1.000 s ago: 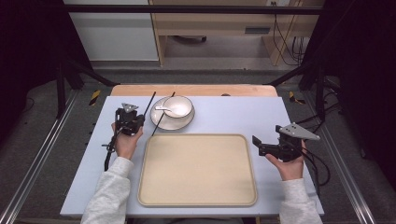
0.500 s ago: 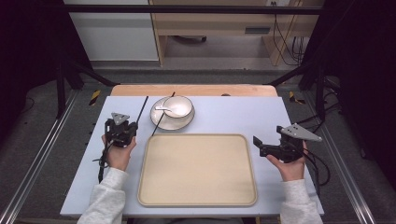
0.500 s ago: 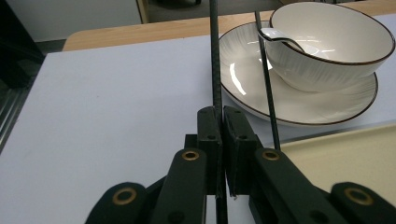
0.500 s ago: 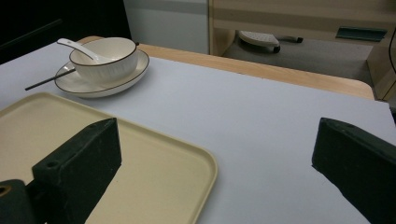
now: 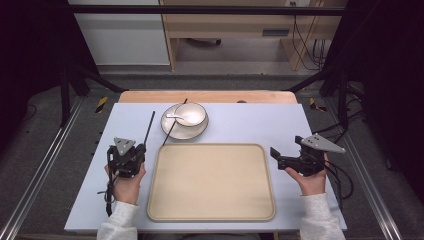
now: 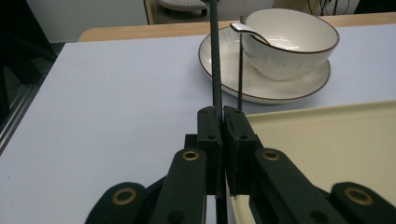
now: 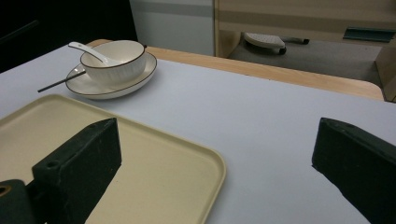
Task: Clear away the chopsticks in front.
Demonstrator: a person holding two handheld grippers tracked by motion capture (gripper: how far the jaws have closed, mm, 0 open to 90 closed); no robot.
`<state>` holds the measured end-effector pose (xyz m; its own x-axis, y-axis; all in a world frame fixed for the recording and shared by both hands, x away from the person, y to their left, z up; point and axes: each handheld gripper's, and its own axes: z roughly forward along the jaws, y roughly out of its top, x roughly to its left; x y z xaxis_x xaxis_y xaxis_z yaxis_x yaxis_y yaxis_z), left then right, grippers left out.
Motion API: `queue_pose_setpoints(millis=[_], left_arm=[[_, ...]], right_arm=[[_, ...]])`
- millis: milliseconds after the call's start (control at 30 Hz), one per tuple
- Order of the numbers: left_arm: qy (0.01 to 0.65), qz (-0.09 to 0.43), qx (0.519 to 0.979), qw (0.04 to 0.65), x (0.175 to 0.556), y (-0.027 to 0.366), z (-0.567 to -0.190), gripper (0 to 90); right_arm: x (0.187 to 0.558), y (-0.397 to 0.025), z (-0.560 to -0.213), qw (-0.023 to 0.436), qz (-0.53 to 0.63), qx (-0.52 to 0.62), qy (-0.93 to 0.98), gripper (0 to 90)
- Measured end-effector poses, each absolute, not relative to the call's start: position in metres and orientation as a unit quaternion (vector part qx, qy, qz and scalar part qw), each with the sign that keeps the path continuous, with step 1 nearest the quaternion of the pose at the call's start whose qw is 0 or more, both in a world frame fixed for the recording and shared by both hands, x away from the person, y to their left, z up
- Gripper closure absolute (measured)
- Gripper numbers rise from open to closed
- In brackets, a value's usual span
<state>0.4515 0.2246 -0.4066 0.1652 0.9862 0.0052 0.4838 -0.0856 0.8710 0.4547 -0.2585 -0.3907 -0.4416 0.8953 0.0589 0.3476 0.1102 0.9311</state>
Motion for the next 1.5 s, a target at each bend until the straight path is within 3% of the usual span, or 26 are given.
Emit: queue_pose_setpoints(millis=[833, 1500], left_arm=[[0.589, 0.28, 0.642, 0.403, 0.394, 0.188, -0.459, 85.7], [0.613, 0.255, 0.658, 0.356, 0.404, 0.179, -0.482, 85.6]], right_arm=[[0.455, -0.256, -0.393, 0.276, 0.487, 0.45, 0.696, 1.9], [0.457, -0.253, -0.396, 0.276, 0.48, 0.45, 0.7, 1.9]])
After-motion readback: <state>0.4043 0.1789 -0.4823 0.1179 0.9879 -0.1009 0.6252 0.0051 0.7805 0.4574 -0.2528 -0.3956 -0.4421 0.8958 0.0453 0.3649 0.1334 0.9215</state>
